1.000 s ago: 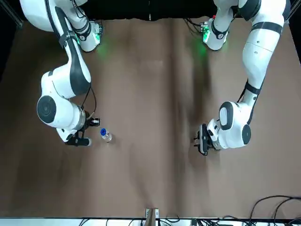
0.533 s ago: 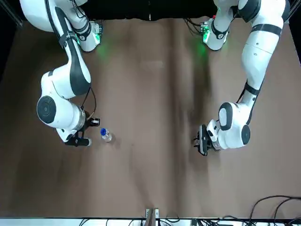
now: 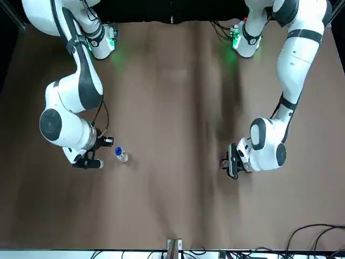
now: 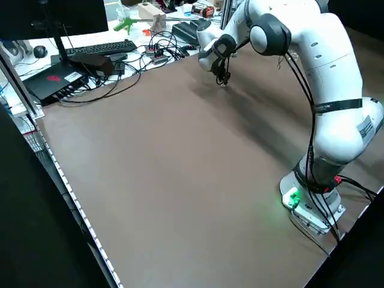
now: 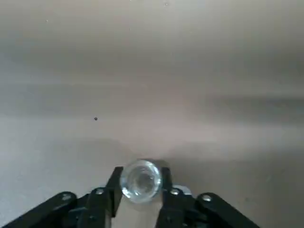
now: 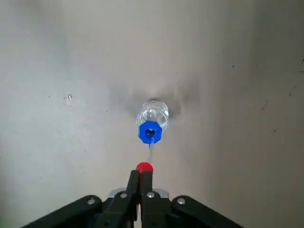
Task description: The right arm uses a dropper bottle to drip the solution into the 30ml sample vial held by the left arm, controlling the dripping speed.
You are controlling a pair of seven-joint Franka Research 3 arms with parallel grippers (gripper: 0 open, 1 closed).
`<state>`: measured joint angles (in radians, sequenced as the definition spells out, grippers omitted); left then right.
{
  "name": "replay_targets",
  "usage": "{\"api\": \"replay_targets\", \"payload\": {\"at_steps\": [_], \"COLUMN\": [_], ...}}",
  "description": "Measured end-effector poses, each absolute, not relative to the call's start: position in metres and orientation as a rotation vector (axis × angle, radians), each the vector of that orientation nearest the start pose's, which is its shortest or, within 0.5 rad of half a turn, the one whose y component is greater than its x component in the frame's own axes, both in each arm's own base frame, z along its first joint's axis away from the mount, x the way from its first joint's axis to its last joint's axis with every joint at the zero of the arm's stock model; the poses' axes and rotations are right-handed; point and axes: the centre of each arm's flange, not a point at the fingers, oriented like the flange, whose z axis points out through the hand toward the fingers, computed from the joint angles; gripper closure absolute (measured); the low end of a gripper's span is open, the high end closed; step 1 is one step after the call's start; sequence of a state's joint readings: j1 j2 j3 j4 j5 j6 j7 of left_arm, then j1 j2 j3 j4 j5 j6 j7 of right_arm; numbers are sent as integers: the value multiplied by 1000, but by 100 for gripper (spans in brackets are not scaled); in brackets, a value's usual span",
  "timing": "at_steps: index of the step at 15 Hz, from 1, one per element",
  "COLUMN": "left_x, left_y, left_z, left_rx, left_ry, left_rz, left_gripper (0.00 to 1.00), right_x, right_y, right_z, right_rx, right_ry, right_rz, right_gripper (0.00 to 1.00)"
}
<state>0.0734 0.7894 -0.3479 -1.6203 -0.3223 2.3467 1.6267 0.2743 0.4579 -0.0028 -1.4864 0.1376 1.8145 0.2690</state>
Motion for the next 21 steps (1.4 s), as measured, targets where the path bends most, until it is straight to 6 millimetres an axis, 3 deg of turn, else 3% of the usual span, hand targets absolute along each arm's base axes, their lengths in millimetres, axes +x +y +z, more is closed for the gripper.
{"api": "replay_targets", "payload": {"at_steps": [1,4,5,7,16,19,21], "left_x": [669,669,669,669,676,677,675], "left_y": [-163,-163,-163,-162,-157,-154,-149], "left_z": [182,182,182,182,191,211,237], "left_rx": [-2471,-2471,-2471,-2471,-2474,-2521,-2603], "left_ry": [2477,2477,2477,2477,2449,2421,2385], "left_rz": [-474,-475,-475,-475,-500,-479,-422], "left_gripper": [60,34,15,0,0,0,0], "right_x": [648,649,651,652,653,652,652], "right_y": [192,192,194,195,195,195,195], "right_z": [400,402,402,399,394,393,394], "right_rx": [-3040,-3038,-3036,-3035,-3036,-3036,-3036], "right_ry": [61,61,61,59,45,28,26], "right_rz": [241,217,196,190,194,202,201], "right_gripper": [96,96,96,96,96,96,96]}}
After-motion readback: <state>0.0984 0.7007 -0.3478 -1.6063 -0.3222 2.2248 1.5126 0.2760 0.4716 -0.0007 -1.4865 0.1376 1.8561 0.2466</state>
